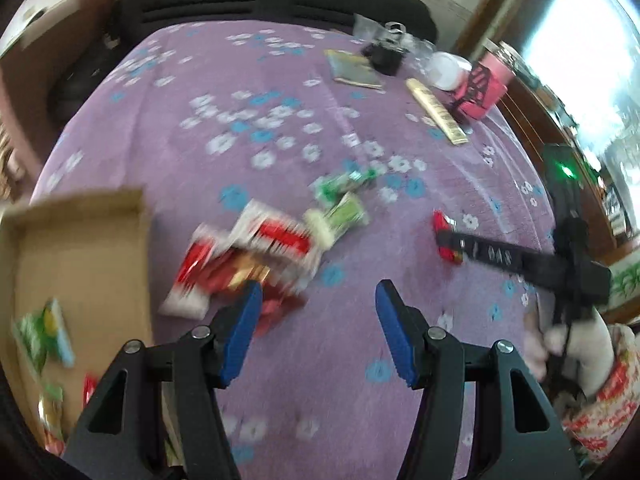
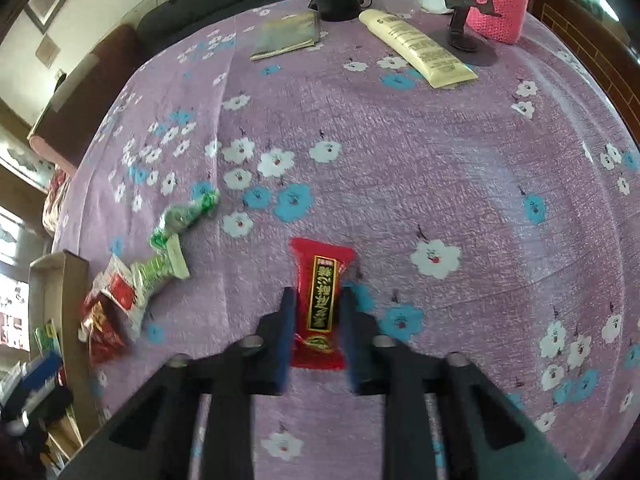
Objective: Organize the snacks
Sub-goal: 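Grasp a red candy packet with the right tool while the left tool grasps a green-and-white biscuit packet, then carry both packets over the cardboard box and open both tools to drop them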
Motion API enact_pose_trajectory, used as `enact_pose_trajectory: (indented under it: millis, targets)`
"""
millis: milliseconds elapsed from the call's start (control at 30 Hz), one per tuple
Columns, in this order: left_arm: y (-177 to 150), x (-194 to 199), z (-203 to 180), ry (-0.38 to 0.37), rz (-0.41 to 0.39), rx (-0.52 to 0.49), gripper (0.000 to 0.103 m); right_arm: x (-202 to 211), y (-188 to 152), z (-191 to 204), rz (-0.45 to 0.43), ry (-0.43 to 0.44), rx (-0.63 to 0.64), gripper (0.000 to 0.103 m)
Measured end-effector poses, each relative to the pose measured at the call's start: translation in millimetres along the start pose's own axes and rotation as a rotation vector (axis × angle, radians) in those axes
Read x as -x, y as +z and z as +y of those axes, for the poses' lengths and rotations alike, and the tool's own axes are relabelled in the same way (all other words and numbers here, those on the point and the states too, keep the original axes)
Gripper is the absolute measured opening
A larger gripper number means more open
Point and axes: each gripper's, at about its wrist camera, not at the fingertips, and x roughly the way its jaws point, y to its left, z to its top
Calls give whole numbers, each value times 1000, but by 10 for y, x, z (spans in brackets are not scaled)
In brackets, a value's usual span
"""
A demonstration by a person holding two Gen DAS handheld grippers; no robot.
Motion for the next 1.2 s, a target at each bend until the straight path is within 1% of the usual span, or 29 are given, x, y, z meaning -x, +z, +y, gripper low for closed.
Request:
enact_pose_trajectory:
  millis: [67,167,267,333,367,400,433,467,500,567,667,733,900,1033,1200]
  targets:
    - [161,-154,-134,1,16,-77,60,31,-34,-60,0,-5,8,17]
    - [322,-398,-285,5,54,-172,60,82,-100,-156,3,10,5,17]
    - [423,-657,-353,23,96,-216,60,147,-136,-187,-5,25,5,17]
    - [463,-777,-358,27,112,-212,60,175,-182,-190,-2,36,-2,17]
    - [475,-827,-355,25,122,-209,58,195,-207,-209,-4,37,-4,17]
    - [478,-866,-354,29,128,-206,45,209,-232,-229,-4,36,-8,17]
    - [474,-901,-353,37,137,-203,36,208,-255,-238,-4,37,-14,17]
    - [463,-919,-351,28,143,-198,28,219,-274,-258,-5,40,-21,17]
    - [451,-918,-352,16,139,-194,27,228,-284,-262,-7,36,-20,17]
    - [431,-899,-369,10,134,-192,23,251,-315,-281,-8,43,-20,17]
    - [392,-838,-407,4,121,-193,23,271,-330,-266,-12,40,-12,17]
    - [349,-762,-442,14,104,-197,23,300,-344,-257,-16,46,-3,17]
    - [157,-457,-454,7,66,-179,23,381,-407,-207,-22,58,11,17]
    - [-22,-133,-407,33,24,-162,23,446,-477,-83,-24,76,28,17]
    - [-283,267,-203,122,-15,-125,23,510,-575,248,-22,107,74,17]
